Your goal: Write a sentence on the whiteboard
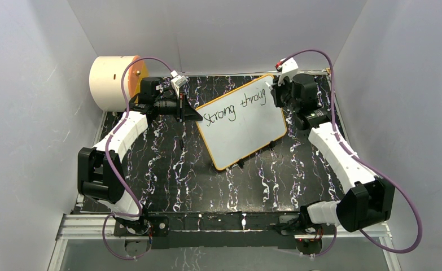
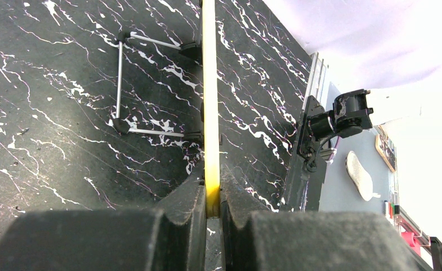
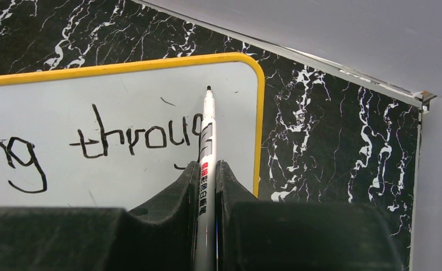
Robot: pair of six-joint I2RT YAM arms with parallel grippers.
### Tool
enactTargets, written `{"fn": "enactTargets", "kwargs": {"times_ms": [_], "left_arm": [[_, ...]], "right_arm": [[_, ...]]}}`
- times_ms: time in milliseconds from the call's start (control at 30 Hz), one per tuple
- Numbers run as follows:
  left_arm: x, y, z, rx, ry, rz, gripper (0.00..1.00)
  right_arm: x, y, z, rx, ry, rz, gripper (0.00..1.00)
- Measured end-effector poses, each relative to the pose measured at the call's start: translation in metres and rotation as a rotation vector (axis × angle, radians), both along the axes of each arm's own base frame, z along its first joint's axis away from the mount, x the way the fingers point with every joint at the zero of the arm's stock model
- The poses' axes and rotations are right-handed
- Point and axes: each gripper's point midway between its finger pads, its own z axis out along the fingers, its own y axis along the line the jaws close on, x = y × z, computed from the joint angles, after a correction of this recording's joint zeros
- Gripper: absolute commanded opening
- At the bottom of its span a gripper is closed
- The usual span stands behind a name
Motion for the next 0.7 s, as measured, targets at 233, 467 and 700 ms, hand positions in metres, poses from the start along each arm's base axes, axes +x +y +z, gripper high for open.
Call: {"fn": "enactTargets", "kwargs": {"times_ms": [233,467,700], "left_arm": [[0.0,0.0,0.0,0.0,0.0,0.0,0.0],[0.0,0.0,0.0,0.0,-0.001,0.0,0.0],[0.0,0.0,0.0,0.0,0.0,0.0,0.0]], "right_arm": [[0.008,-0.001,-0.004,-0.003,0.007,-0.007,0.0],[0.009,0.0,-0.009,-0.007,0.022,-0.003,0.0],[0.005,0.0,-0.015,-0.015,0.048,-0.001,0.0]]}}
